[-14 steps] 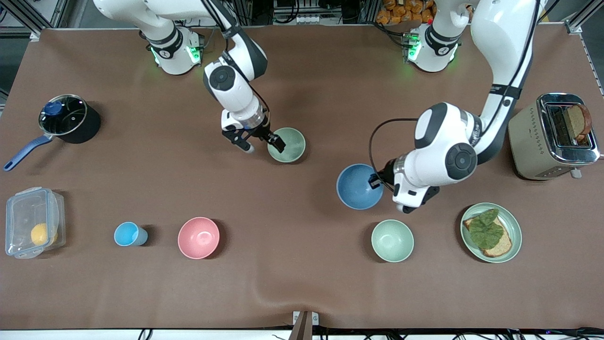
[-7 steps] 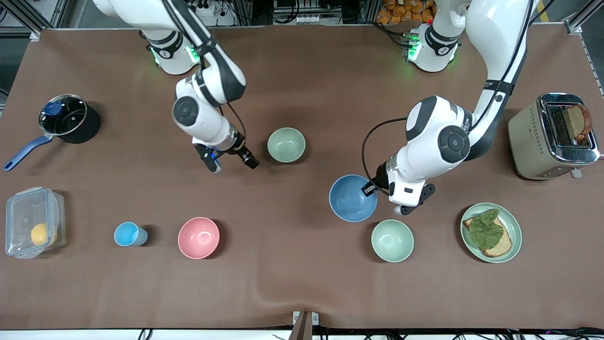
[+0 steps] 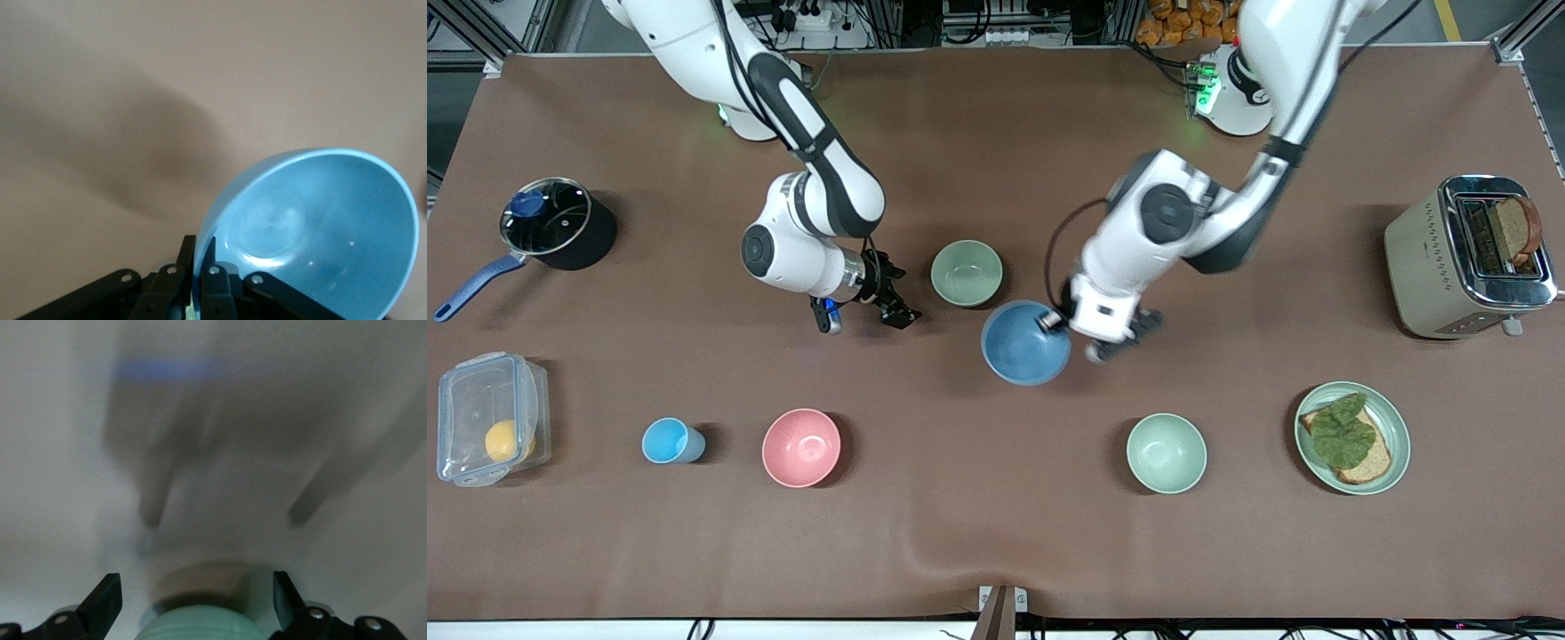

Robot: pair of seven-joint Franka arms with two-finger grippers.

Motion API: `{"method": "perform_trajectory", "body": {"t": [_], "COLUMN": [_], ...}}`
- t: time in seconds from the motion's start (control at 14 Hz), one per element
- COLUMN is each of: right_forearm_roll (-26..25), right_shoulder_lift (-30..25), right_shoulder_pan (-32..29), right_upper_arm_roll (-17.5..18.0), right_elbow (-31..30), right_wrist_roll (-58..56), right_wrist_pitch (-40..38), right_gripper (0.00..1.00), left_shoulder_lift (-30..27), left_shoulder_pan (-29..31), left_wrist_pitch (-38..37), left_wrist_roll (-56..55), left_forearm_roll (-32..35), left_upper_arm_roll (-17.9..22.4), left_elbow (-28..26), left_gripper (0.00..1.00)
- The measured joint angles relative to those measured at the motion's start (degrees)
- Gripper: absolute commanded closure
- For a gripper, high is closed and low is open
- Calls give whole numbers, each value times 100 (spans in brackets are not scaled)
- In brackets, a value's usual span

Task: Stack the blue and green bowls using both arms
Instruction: 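Carry the blue bowl with the left gripper over the green bowl, then lower the blue bowl into the green bowl and open the left gripper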

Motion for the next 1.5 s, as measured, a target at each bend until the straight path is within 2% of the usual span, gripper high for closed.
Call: {"method": "perform_trajectory", "body": {"t": [0.14,0.36,0.64,1.36,1.43,1.5], "right_forearm_roll": [398,659,687,694,694,694], "right_shoulder_lift": [77,90,90,90,90,90], "right_shoulder_pan": [43,104,113,151,154,155], "right_upper_arm_roll": [21,50,64,75,75,75], "right_elbow": [17,56,80,99,101,101], "right_wrist_roll": [-97,-105,-105,-181,-182,-184], "right_wrist_pitch": [10,30,33,43,49,55], "right_gripper": [0,0,0,0,0,0], "left_shoulder_lift": [-1,0,87,466,471,471], "left_shoulder_pan": [-270,-614,-955,-1123,-1138,-1149], "left_wrist_pitch": [19,19,18,108,118,119], "left_wrist_roll": [-255,-569,-698,-705,-706,-709], "left_forearm_roll": [0,1,1,1,1,1], "left_upper_arm_roll": [-3,-6,-1,0,-1,-1], "left_elbow": [-92,-140,-271,-269,-263,-254], "left_gripper": [100,100,100,100,86,35]}}
